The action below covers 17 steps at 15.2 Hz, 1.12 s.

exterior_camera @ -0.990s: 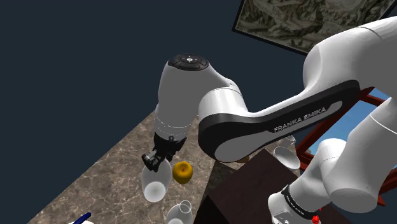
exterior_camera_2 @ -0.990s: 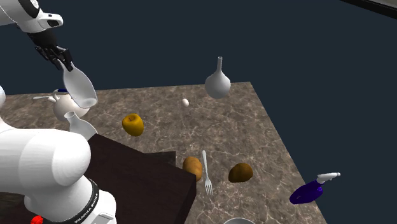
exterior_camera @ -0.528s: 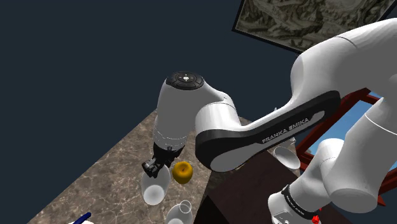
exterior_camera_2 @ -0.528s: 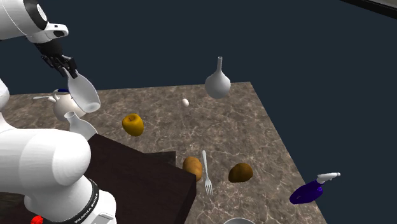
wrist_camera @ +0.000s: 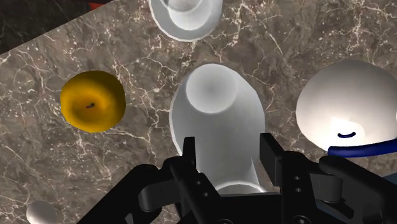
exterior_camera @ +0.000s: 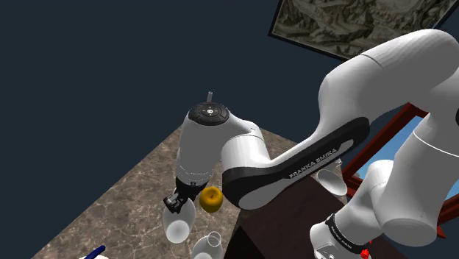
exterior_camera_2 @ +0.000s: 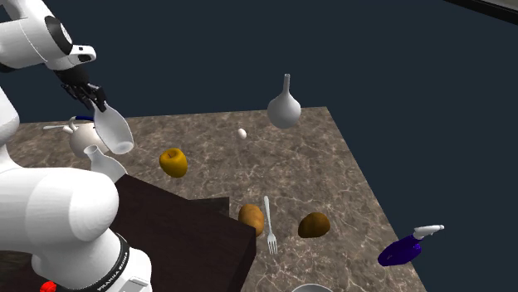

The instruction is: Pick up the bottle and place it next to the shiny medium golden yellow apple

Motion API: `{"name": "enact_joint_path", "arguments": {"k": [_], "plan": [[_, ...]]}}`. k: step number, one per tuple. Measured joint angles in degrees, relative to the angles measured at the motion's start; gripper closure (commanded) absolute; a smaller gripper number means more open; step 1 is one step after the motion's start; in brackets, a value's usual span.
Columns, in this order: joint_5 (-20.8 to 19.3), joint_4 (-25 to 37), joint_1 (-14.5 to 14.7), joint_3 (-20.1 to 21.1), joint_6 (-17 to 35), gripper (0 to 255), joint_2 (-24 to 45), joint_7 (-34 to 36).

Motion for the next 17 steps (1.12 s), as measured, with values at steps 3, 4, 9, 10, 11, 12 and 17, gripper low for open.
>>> {"name": "enact_joint_path", "arguments": {"k": [3,4,9,10,11,12,17], "plan": [[-1.47,-0.68,0.26,-0.51,2.19,255,1.75,1.0],[-1.98,-0.66,0.44,-0.68,2.72,255,2.39,1.42],[-4.47,-1.18,1.09,-1.75,5.83,255,5.33,3.13],[-5.01,-1.2,1.26,-2.02,6.44,255,6.0,3.52],[-5.69,-1.21,1.6,-2.31,7.14,255,6.79,4.16],[-6.22,-1.19,1.82,-2.57,7.69,255,7.44,4.57],[-8.84,-1.29,2.78,-4.15,10.65,255,10.56,6.36]]}}
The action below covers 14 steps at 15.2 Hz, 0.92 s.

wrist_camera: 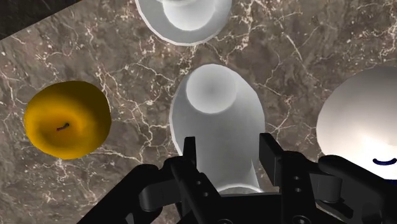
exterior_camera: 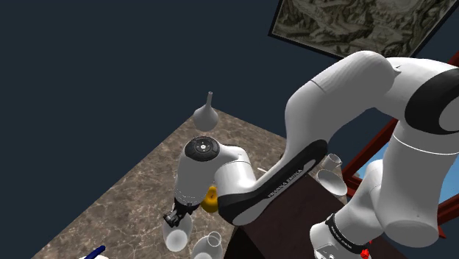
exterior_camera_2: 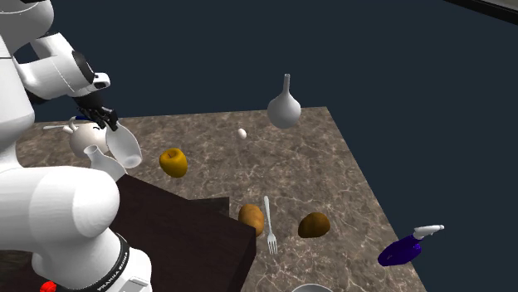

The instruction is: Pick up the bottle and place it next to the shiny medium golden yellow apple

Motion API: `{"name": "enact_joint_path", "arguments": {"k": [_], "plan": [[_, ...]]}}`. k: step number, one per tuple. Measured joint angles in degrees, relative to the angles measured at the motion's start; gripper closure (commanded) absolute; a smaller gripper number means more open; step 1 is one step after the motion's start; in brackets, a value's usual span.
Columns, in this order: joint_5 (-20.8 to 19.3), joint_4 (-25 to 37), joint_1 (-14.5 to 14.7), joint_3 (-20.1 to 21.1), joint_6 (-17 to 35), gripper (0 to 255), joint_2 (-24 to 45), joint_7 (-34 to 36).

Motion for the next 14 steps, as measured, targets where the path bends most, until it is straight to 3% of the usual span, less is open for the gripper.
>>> {"name": "enact_joint_path", "arguments": {"k": [11,12,14], "plan": [[-2.51,0.43,1.39,-1.7,2.57,255,3.19,2.01],[-2.51,0.44,1.39,-1.7,2.57,0,3.2,2.01],[-2.51,0.45,1.39,-1.7,2.58,0,3.2,2.02]]}}
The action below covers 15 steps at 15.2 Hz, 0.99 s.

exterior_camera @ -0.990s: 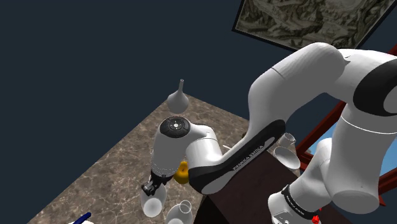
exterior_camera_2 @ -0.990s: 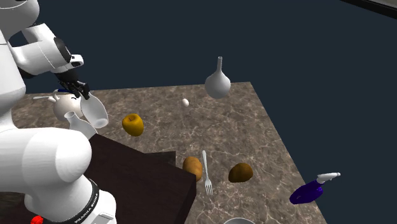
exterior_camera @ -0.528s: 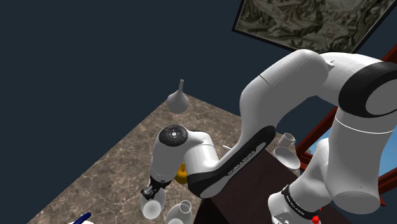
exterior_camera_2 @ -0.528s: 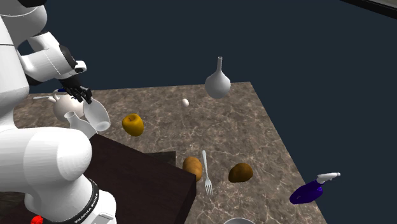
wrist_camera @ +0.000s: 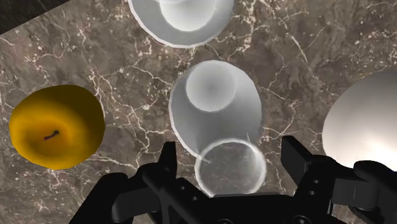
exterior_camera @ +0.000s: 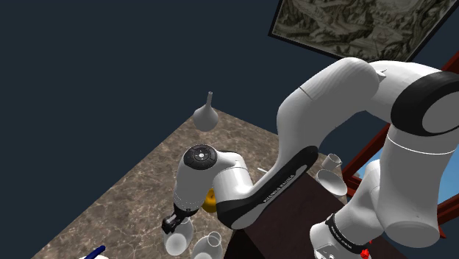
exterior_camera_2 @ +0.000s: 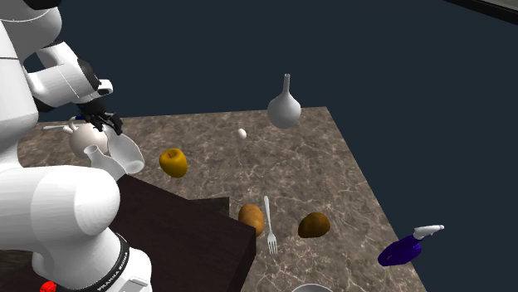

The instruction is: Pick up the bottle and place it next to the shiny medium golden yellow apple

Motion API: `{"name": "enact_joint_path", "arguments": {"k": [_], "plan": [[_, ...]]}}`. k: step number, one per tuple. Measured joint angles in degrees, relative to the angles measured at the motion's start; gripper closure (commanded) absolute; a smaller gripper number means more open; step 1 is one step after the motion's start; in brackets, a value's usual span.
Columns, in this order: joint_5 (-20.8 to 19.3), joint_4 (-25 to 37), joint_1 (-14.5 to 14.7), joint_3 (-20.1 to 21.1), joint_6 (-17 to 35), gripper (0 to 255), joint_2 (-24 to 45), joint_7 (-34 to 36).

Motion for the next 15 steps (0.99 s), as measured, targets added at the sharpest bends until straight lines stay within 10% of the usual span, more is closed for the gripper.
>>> {"name": "enact_joint_path", "arguments": {"k": [15], "plan": [[5.12,-1.04,-2.41,3.48,-5.2,0,-6.73,-3.57]]}}
